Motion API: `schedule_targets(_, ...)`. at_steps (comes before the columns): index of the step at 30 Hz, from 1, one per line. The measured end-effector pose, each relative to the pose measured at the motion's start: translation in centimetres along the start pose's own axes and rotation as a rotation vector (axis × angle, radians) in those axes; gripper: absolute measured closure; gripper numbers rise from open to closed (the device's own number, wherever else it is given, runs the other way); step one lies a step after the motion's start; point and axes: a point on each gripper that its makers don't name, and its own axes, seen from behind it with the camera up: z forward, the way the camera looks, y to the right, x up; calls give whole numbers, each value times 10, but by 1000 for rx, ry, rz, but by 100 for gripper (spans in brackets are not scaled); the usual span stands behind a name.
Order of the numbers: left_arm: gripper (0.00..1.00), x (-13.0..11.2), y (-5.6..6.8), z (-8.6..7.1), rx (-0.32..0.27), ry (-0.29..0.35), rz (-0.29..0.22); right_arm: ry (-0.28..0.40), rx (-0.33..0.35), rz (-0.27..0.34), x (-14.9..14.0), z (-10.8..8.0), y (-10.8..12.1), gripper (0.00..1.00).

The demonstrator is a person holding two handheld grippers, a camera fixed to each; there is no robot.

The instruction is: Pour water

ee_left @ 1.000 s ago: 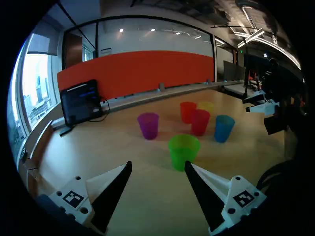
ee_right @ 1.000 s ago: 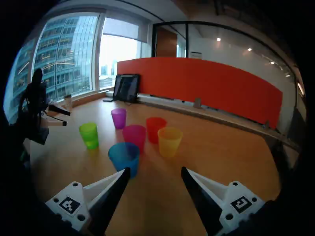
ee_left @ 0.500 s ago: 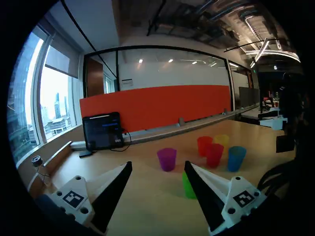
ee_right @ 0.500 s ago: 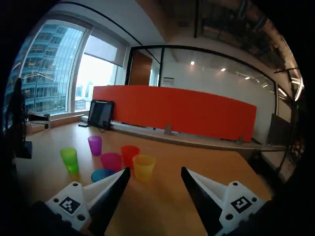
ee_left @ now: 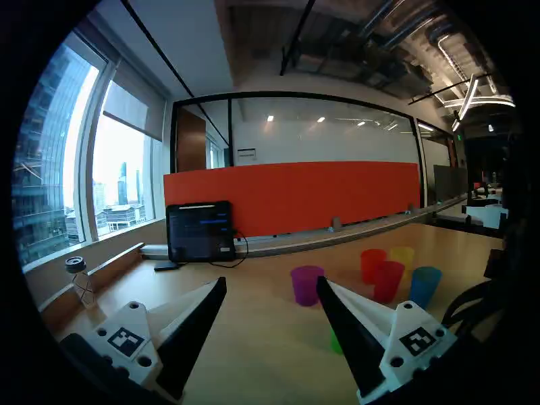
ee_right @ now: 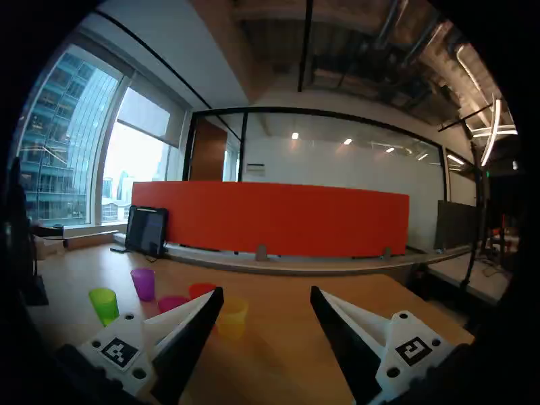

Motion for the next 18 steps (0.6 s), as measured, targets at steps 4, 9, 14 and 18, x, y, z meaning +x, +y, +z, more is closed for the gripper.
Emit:
schedule_targets(4, 1, -2, -3, 2, 22, 7, -25, 25, -38, 11, 3, -2, 4, 0)
schedule_targets(9, 0, -1, -8, 4, 49, 25, -45, 26, -73, 1, 1, -5, 9, 0)
schedule_targets(14, 1, -1, -15, 4, 83, 40, -48, 26, -97, -16, -3, -8, 12, 0)
schedule_targets(18, 1, -7, -18, 6, 97, 43, -53, 19, -106, -18, -6, -9, 14, 0)
